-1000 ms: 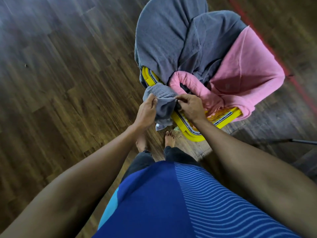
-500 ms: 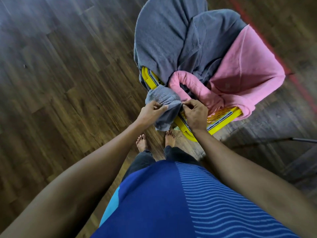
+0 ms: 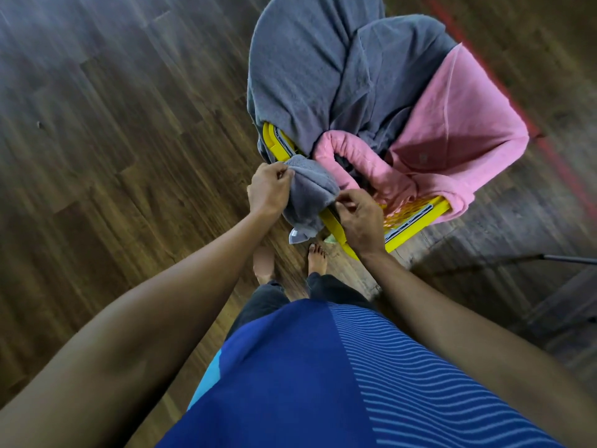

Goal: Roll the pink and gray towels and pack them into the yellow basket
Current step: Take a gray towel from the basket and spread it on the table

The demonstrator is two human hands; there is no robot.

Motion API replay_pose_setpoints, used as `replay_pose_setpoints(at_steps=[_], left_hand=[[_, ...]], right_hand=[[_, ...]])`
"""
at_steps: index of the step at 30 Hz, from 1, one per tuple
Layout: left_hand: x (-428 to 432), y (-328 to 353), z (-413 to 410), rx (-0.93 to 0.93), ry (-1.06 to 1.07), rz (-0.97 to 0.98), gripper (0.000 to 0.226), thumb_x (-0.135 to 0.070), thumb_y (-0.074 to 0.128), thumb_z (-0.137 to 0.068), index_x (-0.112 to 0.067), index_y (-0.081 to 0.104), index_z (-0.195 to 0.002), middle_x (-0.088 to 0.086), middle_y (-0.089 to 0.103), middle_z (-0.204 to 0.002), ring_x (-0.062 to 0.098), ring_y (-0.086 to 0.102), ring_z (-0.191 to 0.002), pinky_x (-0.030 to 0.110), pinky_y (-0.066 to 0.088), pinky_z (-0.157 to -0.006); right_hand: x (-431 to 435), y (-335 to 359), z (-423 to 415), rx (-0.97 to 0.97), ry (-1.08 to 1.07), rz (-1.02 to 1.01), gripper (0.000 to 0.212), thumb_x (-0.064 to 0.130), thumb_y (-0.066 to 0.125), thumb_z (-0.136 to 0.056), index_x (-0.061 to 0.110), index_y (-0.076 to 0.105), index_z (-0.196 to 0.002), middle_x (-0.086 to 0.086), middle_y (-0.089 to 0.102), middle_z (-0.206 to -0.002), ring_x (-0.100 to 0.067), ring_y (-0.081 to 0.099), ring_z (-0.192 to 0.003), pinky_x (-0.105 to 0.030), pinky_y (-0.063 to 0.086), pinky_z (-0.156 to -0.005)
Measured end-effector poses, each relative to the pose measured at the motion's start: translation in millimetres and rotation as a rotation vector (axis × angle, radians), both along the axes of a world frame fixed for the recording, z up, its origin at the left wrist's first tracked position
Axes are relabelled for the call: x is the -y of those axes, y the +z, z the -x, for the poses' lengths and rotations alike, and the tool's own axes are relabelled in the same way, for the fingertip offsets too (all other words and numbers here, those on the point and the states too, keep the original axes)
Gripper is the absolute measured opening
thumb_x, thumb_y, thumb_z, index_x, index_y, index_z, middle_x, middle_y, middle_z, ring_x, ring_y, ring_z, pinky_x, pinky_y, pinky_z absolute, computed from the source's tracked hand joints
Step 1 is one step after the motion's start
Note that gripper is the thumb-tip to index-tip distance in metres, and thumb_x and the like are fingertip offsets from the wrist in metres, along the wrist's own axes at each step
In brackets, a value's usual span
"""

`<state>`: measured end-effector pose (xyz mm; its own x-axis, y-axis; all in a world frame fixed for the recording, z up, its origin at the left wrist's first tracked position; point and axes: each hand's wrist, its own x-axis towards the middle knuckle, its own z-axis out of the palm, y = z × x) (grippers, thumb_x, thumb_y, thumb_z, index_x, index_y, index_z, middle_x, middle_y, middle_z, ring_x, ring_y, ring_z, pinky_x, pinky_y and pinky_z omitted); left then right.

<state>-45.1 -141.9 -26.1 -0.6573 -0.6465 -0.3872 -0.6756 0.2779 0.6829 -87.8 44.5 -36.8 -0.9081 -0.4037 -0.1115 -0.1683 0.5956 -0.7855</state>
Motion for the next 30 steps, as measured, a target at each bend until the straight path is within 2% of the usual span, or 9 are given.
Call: replay_pose_setpoints(at_steps=[4,7,10,12,15,18,23,26,30], left_hand=[[-8.2,5.9,-4.9,-0.085,0.062,0.070,0.015,-0.025,0.058,-0.090,-0.017,0.068,-0.099,0.007,0.056,-0.102,0.025,0.054,-0.098,0.045,0.046,-0.090],[-22.1,11.3,-19.4,-0.232,-0.112,0.145,0.010,-0.008,0.059,-0.082,-0.010,0.061,-0.091,0.004,0.056,-0.091,0.022,0.053,-0.085,0.043,0.048,-0.079],[-35.7,7.7,-26.7,-0.157,-0.252,0.106,0.029,-0.022,0.069,-0.078,-0.012,0.059,-0.103,0.004,0.059,-0.101,0.022,0.055,-0.093,0.039,0.048,-0.081],[-40.7,5.4,-21.9,-0.098,-0.207,0.098,0.041,-0.036,0.072,-0.079,-0.013,0.059,-0.110,0.004,0.060,-0.106,0.020,0.055,-0.096,0.032,0.045,-0.077],[-40.4,10.3,-9.2,-0.083,-0.062,0.170,0.017,-0.025,0.061,-0.088,-0.013,0.064,-0.100,0.008,0.066,-0.098,0.025,0.061,-0.090,0.031,0.041,-0.068],[-27.9,16.0,-1.3,-0.150,0.039,0.118,0.012,-0.017,0.057,-0.087,-0.015,0.069,-0.087,0.006,0.070,-0.083,0.025,0.064,-0.078,0.039,0.050,-0.069],[-30.4,18.8,1.4,-0.165,-0.232,0.155,0.018,-0.026,0.066,-0.084,-0.009,0.059,-0.088,0.001,0.060,-0.089,0.019,0.054,-0.081,0.031,0.039,-0.068],[-37.2,9.0,-1.5,-0.147,-0.174,0.219,0.014,-0.023,0.062,-0.088,-0.009,0.059,-0.089,0.006,0.064,-0.095,0.022,0.057,-0.084,0.031,0.039,-0.065],[-38.3,12.4,-8.8,-0.273,-0.111,0.115,0.010,-0.015,0.063,-0.088,-0.010,0.060,-0.079,0.003,0.066,-0.079,0.015,0.057,-0.072,0.032,0.046,-0.066]], right_hand=[[17.3,12.1,13.3,0.033,0.055,0.016,0.007,0.015,0.064,-0.083,0.021,0.063,-0.084,0.006,0.067,-0.080,-0.012,0.065,-0.079,-0.035,0.052,-0.077],[30.2,16.8,23.3,0.028,0.085,0.007,0.004,0.015,0.063,-0.082,0.018,0.063,-0.085,0.003,0.066,-0.079,-0.017,0.062,-0.078,-0.037,0.050,-0.078],[44.9,22.9,35.1,0.034,0.120,-0.010,0.007,0.014,0.062,-0.080,0.015,0.065,-0.087,0.001,0.067,-0.082,-0.017,0.063,-0.081,-0.034,0.049,-0.080],[53.0,26.3,39.1,0.060,0.149,-0.014,0.008,0.014,0.063,-0.079,0.016,0.066,-0.085,0.005,0.066,-0.079,-0.013,0.062,-0.077,-0.031,0.050,-0.078],[55.1,29.3,43.1,0.089,0.179,-0.007,0.006,0.013,0.064,-0.079,0.018,0.065,-0.083,0.007,0.065,-0.075,-0.007,0.059,-0.071,-0.027,0.050,-0.074],[51.0,34.0,51.9,0.064,0.181,0.010,0.007,0.011,0.064,-0.081,0.017,0.066,-0.084,0.007,0.065,-0.076,-0.002,0.058,-0.071,-0.023,0.048,-0.075],[58.6,42.0,55.2,0.075,0.183,0.006,0.011,0.011,0.063,-0.080,0.022,0.063,-0.081,0.009,0.063,-0.074,-0.004,0.058,-0.071,-0.013,0.043,-0.070],[56.1,43.3,50.3,0.073,0.184,0.020,0.012,0.010,0.064,-0.082,0.022,0.064,-0.081,0.009,0.063,-0.074,-0.001,0.057,-0.070,-0.007,0.040,-0.069],[32.5,41.1,46.1,0.060,0.162,0.060,0.009,0.009,0.063,-0.083,0.017,0.063,-0.082,0.005,0.065,-0.076,-0.004,0.058,-0.071,-0.014,0.044,-0.071]])
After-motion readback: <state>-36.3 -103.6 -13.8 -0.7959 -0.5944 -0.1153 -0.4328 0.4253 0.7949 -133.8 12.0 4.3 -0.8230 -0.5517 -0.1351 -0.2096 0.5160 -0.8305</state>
